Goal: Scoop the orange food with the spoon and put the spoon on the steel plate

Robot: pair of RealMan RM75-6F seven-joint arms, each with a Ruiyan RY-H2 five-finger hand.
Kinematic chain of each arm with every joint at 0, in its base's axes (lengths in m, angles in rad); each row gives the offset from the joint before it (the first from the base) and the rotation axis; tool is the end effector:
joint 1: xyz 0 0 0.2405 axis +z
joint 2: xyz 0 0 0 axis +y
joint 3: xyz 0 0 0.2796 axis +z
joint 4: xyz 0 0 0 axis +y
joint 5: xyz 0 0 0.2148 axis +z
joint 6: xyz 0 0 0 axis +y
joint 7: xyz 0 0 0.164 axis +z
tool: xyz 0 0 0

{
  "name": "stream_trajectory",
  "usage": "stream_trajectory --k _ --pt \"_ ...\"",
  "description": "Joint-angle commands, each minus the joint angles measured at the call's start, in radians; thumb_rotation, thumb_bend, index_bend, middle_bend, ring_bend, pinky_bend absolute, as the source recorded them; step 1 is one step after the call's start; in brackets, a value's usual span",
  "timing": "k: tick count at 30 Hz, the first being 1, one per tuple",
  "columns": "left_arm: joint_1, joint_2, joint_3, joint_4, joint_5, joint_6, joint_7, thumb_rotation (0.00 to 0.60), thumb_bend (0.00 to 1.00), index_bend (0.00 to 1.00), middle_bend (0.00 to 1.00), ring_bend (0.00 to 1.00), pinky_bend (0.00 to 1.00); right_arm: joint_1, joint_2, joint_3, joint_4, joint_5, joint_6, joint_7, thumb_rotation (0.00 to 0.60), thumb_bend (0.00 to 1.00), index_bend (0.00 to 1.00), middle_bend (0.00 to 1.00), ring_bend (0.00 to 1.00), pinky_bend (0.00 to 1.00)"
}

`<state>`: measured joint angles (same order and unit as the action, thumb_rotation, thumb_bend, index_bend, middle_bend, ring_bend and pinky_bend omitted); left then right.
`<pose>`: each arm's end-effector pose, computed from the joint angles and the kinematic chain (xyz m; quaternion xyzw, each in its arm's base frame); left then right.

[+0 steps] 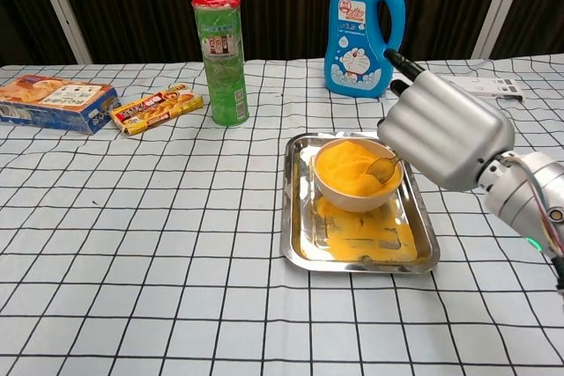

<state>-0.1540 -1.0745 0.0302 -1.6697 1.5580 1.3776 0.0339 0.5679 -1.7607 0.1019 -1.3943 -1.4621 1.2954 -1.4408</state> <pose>-0.3177 0.2046 0.1432 -0.6641 -0.3975 -0.3529 0.5257 -0.1480 -0.3100 -0.0549 0.7589 0.1112 0.1902 0.6129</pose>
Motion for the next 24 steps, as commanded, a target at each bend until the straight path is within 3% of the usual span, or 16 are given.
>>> stream_trajectory --k 1,13,24 --pt "0.000 0.000 0.000 0.000 -0.001 -0.001 0.000 0.600 0.00 0.00 0.00 0.00 0.00 -0.003 -0.008 0.006 -0.014 0.009 0.002 0.014 0.600 0.69 0.65 0.57 0.29 0.00" --pt "0.000 -0.001 -0.001 0.000 -0.002 0.000 0.003 0.600 0.00 0.00 0.00 0.00 0.00 0.006 0.012 0.022 -0.065 -0.002 0.010 0.000 0.600 0.69 0.65 0.57 0.29 0.00" --pt "0.000 -0.001 -0.001 -0.001 -0.003 -0.002 0.005 0.600 0.00 0.00 0.00 0.00 0.00 0.011 0.026 0.030 -0.036 -0.010 0.017 -0.018 0.600 0.69 0.65 0.57 0.29 0.00"
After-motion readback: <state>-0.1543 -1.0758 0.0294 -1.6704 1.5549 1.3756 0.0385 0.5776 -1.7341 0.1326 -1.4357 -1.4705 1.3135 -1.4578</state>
